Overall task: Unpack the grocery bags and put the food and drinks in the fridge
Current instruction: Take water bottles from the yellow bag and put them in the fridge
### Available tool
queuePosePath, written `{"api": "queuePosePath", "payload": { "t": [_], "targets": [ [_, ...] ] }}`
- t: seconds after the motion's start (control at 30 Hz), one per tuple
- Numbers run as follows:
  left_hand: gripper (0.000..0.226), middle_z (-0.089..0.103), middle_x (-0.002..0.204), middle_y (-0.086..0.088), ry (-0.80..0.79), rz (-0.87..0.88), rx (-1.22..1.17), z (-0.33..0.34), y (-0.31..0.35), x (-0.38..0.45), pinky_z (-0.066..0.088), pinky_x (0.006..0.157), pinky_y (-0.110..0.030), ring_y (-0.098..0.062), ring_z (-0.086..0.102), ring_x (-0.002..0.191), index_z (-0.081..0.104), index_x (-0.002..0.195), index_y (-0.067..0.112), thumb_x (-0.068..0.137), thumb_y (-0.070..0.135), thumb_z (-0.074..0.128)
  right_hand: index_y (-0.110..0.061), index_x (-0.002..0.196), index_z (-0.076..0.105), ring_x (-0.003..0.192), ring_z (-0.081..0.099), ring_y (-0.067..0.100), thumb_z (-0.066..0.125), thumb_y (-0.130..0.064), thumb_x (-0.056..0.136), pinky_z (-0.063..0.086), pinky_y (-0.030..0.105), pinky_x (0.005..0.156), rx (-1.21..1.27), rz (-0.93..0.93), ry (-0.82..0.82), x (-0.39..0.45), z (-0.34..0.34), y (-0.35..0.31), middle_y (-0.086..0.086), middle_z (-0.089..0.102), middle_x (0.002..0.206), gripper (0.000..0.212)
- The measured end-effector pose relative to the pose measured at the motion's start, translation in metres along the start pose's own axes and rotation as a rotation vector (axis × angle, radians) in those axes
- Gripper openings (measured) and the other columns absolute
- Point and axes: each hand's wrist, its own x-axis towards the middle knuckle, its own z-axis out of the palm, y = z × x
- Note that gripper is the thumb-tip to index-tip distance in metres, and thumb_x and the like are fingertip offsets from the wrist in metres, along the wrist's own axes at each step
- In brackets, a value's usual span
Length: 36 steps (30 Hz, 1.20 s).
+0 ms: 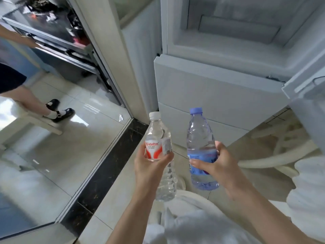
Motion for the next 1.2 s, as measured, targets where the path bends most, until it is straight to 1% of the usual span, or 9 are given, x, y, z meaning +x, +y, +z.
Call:
{"api": "queuePosePath", "payload": {
  "t": [0.2,0.37,0.5,0.63,0.83,0.9,0.97,1.07,1.2],
  "targets": [
    [0.044,0.072,0.083,-0.002,-0.061,0.094,0.000,0.046,0.063,0.063,0.052,0.056,-0.016,-0.014,0.070,0.071,0.063,0.101,0.021,0.066,0.006,0.086,-0.022,0.098,0.059,0.073,0.067,0.002,0.088,-0.014,0.062,0.050,0.012,0.059,0.014,-0.072,0.065,0.066,-0.018,-0.055,-0.005,0.070,0.088,0.047],
    [0.044,0.071,0.080,0.002,-0.155,0.223,0.003,0.078,0.119,0.110,0.050,0.056,-0.016,-0.008,0.068,0.067,0.062,0.100,0.020,0.066,0.004,0.086,-0.024,0.098,0.058,0.079,0.068,0.006,0.088,-0.016,0.061,0.058,0.026,0.070,0.051,-0.148,0.158,0.111,-0.027,-0.104,-0.006,0.070,0.088,0.048],
    [0.054,0.072,0.087,0.005,-0.211,0.311,0.019,0.100,0.163,0.152,0.057,0.064,-0.024,-0.010,0.070,0.075,0.060,0.106,0.027,0.064,0.008,0.087,-0.026,0.098,0.057,0.077,0.067,0.000,0.088,-0.013,0.060,0.054,0.016,0.066,0.046,-0.220,0.253,0.147,-0.033,-0.140,-0.011,0.070,0.085,0.051],
    [0.057,0.071,0.088,0.007,-0.306,0.422,0.026,0.116,0.213,0.186,0.052,0.064,-0.015,-0.006,0.069,0.076,0.058,0.110,0.027,0.064,0.009,0.087,-0.029,0.096,0.054,0.076,0.065,-0.004,0.088,-0.011,0.059,0.050,0.010,0.063,0.071,-0.279,0.394,0.180,-0.041,-0.180,-0.017,0.068,0.082,0.053],
    [0.058,0.070,0.089,0.003,-0.434,0.569,0.006,0.148,0.276,0.220,0.058,0.071,-0.030,-0.014,0.069,0.079,0.059,0.112,0.022,0.063,0.005,0.087,-0.021,0.101,0.058,0.075,0.067,0.001,0.089,-0.007,0.059,0.051,0.020,0.067,0.123,-0.351,0.567,0.211,-0.063,-0.228,-0.015,0.070,0.083,0.054],
    [0.057,0.070,0.088,0.003,-0.443,0.611,-0.021,0.162,0.295,0.226,0.058,0.071,-0.031,-0.015,0.069,0.079,0.060,0.109,0.023,0.063,0.005,0.087,-0.022,0.097,0.058,0.070,0.067,0.001,0.087,-0.004,0.060,0.052,0.018,0.060,0.168,-0.376,0.603,0.219,-0.073,-0.242,-0.012,0.070,0.081,0.051],
    [0.056,0.070,0.086,0.006,-0.442,0.645,-0.063,0.178,0.313,0.229,0.057,0.068,-0.026,-0.011,0.069,0.076,0.060,0.104,0.027,0.062,0.005,0.088,-0.023,0.094,0.057,0.068,0.067,0.000,0.086,-0.002,0.060,0.050,0.014,0.055,0.194,-0.407,0.630,0.227,-0.085,-0.255,-0.013,0.070,0.079,0.049],
    [0.055,0.071,0.083,0.008,-0.451,0.694,-0.135,0.202,0.340,0.232,0.052,0.062,-0.017,-0.005,0.067,0.070,0.060,0.101,0.030,0.062,0.000,0.086,-0.023,0.095,0.058,0.071,0.067,0.002,0.086,-0.005,0.060,0.051,0.015,0.060,0.178,-0.460,0.680,0.241,-0.104,-0.276,-0.014,0.071,0.081,0.048],
    [0.055,0.072,0.089,0.005,-0.451,0.754,-0.198,0.233,0.370,0.234,0.053,0.066,-0.016,-0.004,0.069,0.076,0.059,0.105,0.031,0.066,0.001,0.084,-0.017,0.098,0.060,0.070,0.068,0.005,0.085,-0.005,0.062,0.052,0.019,0.055,0.185,-0.528,0.693,0.261,-0.128,-0.303,-0.004,0.071,0.083,0.046]
  ]
}}
